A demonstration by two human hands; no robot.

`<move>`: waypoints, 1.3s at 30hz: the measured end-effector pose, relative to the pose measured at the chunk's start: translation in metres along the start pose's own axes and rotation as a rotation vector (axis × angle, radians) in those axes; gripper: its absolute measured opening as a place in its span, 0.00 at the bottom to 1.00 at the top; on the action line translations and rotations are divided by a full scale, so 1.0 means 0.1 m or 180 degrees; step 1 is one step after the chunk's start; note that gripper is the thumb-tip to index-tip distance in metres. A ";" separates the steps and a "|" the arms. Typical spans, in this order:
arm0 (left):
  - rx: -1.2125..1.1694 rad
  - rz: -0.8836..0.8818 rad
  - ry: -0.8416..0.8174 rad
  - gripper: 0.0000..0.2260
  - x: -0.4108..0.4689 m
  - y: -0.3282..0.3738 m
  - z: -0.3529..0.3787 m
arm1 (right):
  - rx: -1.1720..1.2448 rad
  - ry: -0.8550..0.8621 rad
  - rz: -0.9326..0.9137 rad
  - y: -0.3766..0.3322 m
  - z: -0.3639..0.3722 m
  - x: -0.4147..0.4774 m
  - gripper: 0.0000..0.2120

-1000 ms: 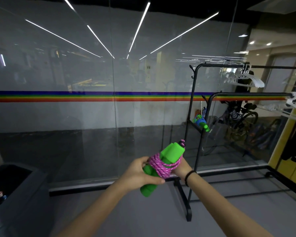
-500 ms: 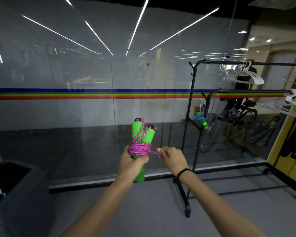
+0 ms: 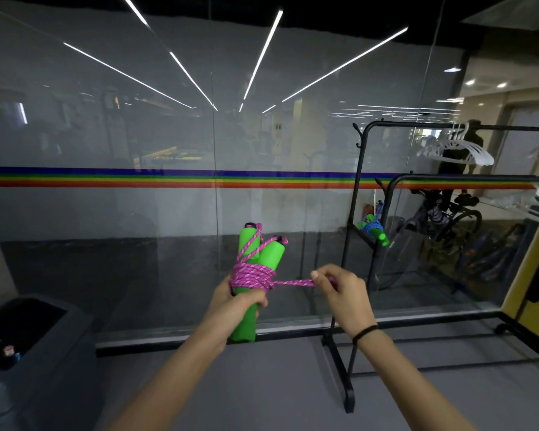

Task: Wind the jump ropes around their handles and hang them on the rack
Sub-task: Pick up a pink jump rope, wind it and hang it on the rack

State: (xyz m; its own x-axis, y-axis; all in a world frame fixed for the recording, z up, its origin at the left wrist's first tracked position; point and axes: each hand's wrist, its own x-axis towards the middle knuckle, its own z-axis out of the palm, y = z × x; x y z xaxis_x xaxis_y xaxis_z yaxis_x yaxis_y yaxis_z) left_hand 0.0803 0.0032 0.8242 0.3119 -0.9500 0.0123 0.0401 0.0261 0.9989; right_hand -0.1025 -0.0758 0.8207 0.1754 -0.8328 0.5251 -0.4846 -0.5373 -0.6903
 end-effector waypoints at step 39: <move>0.1067 0.1253 0.0306 0.26 -0.29 0.17 0.30 | 0.1462 0.0602 -0.1253 -0.62 -0.23 -0.32 0.10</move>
State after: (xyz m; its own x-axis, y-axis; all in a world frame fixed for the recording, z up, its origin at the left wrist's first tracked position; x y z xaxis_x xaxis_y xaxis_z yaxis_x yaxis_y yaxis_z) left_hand 0.0434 0.0217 0.8421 0.3285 -0.8551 0.4011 -0.3987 0.2594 0.8796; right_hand -0.0980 -0.0126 0.8584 0.0909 -0.5457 0.8330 0.0098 -0.8359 -0.5487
